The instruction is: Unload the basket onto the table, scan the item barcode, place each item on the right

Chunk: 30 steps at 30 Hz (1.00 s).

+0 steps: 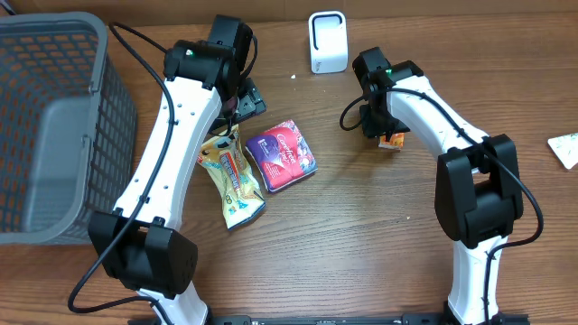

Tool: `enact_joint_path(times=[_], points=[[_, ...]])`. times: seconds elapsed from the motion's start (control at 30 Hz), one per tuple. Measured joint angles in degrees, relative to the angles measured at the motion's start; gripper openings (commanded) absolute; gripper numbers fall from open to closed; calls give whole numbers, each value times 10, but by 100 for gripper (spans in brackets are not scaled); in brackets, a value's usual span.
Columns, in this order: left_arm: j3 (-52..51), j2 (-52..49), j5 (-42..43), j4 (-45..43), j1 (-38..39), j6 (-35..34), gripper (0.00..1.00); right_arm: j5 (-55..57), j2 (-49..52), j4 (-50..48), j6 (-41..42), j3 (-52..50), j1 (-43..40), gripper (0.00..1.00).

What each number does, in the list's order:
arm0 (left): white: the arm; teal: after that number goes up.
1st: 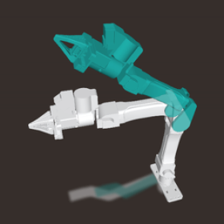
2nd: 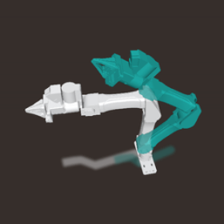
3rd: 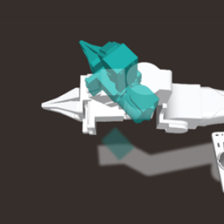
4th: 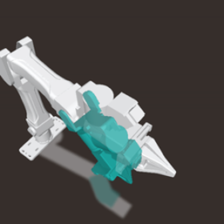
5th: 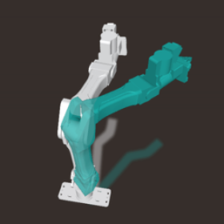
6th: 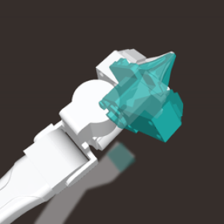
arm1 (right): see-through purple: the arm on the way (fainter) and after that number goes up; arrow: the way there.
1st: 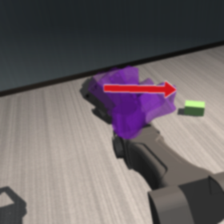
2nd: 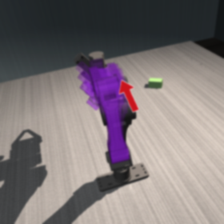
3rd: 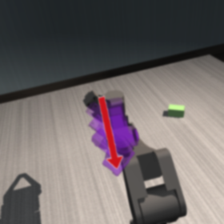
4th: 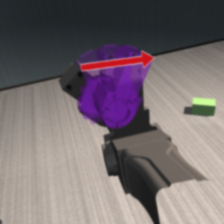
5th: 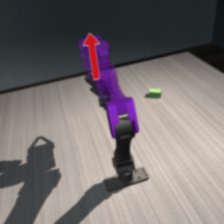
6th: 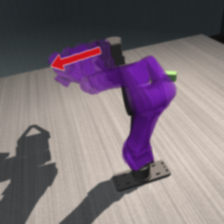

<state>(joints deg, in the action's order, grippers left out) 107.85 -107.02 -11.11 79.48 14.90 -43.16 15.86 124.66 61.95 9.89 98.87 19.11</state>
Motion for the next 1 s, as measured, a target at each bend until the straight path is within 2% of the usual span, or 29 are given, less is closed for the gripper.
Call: enact_joint_path(times=[0.3, 0.37, 0.43, 0.47, 0.63, 0.8, 0.87, 1.0], points=[[0, 0, 0, 0, 0, 0, 100, -5, 0, -42, 7, -34, 0, 41], [0, 0, 0, 0, 0, 0, 100, -5, 0, -52, 9, -50, 0, 31], [0, 0, 0, 0, 0, 0, 100, -3, 0, -57, 13, -56, 0, 7], [0, 0, 0, 0, 0, 0, 100, -3, 0, -57, 12, -56, 0, 4], [0, 0, 0, 0, 0, 0, 100, -19, -1, -32, 21, -42, -1, 4], [0, 0, 0, 0, 0, 0, 100, -138, -1, 24, 16, 49, -18, 4], [0, 0, 0, 0, 0, 0, 100, -246, -1, 27, -8, 89, -40, 4], [0, 0, 0, 0, 0, 0, 100, -458, -1, 16, -57, 82, -82, 4]])
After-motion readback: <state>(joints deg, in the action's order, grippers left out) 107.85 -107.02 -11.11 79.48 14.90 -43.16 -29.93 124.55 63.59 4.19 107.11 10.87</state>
